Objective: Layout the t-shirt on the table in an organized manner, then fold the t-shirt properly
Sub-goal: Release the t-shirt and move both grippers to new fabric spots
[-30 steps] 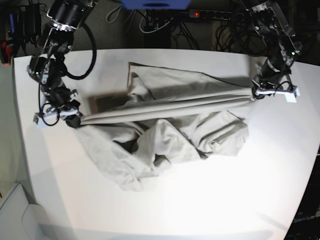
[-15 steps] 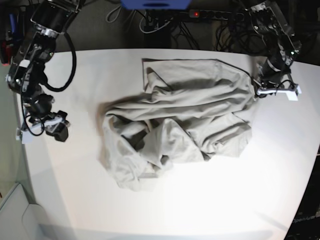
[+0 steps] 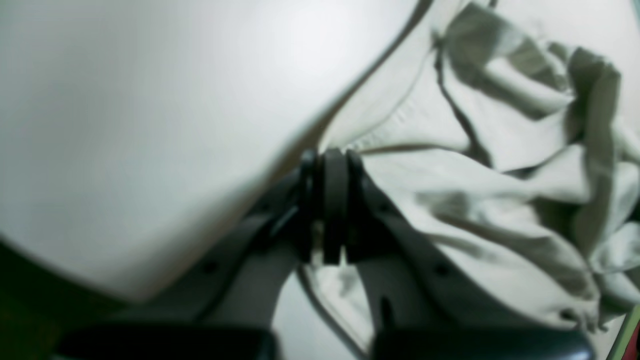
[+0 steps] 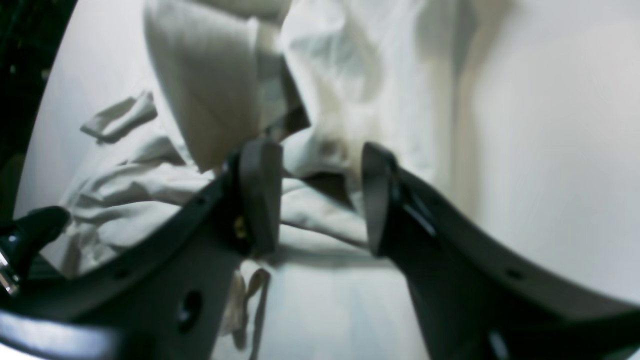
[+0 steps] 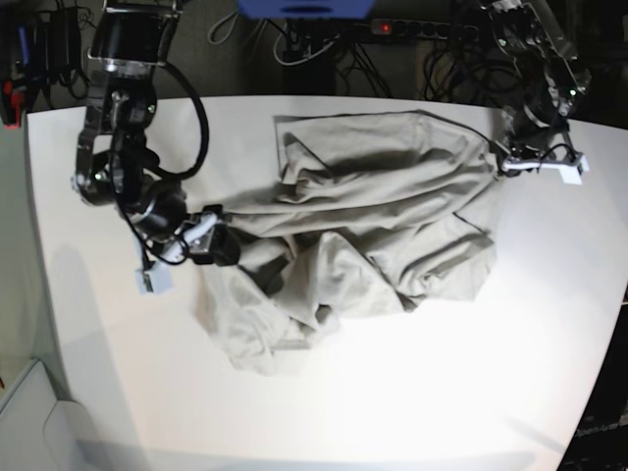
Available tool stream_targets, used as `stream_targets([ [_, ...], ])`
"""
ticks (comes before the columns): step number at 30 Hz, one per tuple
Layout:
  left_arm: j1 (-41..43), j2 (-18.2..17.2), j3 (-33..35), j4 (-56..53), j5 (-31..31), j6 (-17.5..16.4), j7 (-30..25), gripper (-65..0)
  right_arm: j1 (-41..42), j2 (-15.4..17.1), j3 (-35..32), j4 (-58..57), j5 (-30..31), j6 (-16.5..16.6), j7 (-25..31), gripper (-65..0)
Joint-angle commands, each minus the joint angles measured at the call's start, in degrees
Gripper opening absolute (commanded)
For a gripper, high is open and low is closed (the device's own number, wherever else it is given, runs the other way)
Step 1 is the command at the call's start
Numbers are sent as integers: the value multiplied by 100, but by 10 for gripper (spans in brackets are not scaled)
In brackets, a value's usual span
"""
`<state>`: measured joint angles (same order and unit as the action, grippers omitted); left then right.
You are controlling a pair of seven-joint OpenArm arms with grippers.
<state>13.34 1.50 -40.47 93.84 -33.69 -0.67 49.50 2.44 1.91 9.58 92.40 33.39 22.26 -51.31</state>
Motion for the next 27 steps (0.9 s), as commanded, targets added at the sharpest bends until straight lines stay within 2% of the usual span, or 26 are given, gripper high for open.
stream_targets([
  [1, -2, -66, -10, 115, -64, -26, -40, -570, 165, 51, -75, -22, 103, 46, 133, -373],
  [4, 182, -66, -54, 115, -64, -377, -48, -418, 323, 94, -277, -471, 103, 46, 142, -373],
  [6, 252, -66, -54, 115, -55, -623, -84, -342, 411, 94, -295, -831, 103, 46, 142, -373],
  [7, 261, -66, -63, 115, -55, -703, -84, -328, 473, 94, -295, -989, 103, 46, 168, -373],
  [12, 349, -75, -72, 115, -55, -1098, -48, -325, 482, 103, -312, -1429, 94, 46, 511, -374],
  [16, 463, -295, -72, 123, -64, -1423, -66, -325, 332, 218, -303, -1315, 94, 55, 538, -376],
  [23, 288, -506, -476, 704, -20, -2540, -101, -323, 33, 376, -277, -559, 103, 55, 546, -376],
  [25, 68, -646, -494, 871, -11, -2645, -84, -323, -2, 376, -277, -400, 103, 55, 546, -376],
  [27, -143, -796, -397, 950, -11, -2601, -84, -323, -46, 376, -277, -321, 103, 55, 520, -376],
])
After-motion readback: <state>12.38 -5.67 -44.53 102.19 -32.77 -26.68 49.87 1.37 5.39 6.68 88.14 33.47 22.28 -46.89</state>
